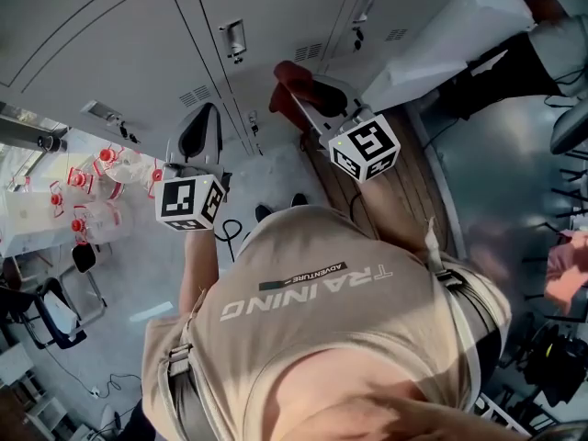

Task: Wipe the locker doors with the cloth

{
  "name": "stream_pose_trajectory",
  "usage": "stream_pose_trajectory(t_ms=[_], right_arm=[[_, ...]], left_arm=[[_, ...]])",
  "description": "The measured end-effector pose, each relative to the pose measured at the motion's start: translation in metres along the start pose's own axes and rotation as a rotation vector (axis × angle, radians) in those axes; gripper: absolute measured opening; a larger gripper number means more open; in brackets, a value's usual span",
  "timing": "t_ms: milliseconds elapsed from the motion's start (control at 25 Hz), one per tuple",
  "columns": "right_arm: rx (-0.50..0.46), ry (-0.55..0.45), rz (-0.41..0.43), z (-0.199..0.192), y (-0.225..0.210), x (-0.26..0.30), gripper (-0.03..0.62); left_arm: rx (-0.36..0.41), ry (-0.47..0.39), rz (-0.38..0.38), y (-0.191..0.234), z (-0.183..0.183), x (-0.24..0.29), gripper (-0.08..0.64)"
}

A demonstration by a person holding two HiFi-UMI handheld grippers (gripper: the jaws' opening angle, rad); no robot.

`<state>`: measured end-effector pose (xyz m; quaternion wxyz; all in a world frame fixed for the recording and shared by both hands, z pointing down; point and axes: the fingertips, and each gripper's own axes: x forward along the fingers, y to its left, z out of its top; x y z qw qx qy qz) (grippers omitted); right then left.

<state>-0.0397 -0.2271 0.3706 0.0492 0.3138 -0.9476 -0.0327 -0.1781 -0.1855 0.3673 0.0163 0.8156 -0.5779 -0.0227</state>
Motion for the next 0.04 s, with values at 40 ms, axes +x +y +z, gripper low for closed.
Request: stream_pose_trajectory(t_ms=[40], right_arm=[[-0.001, 0.002, -0.003, -0.0009, -0.0014, 0.0, 0.067]], left_arm=[[-0.003, 0.001, 0.0, 0.0005, -0.0011, 0.0011, 0.006]])
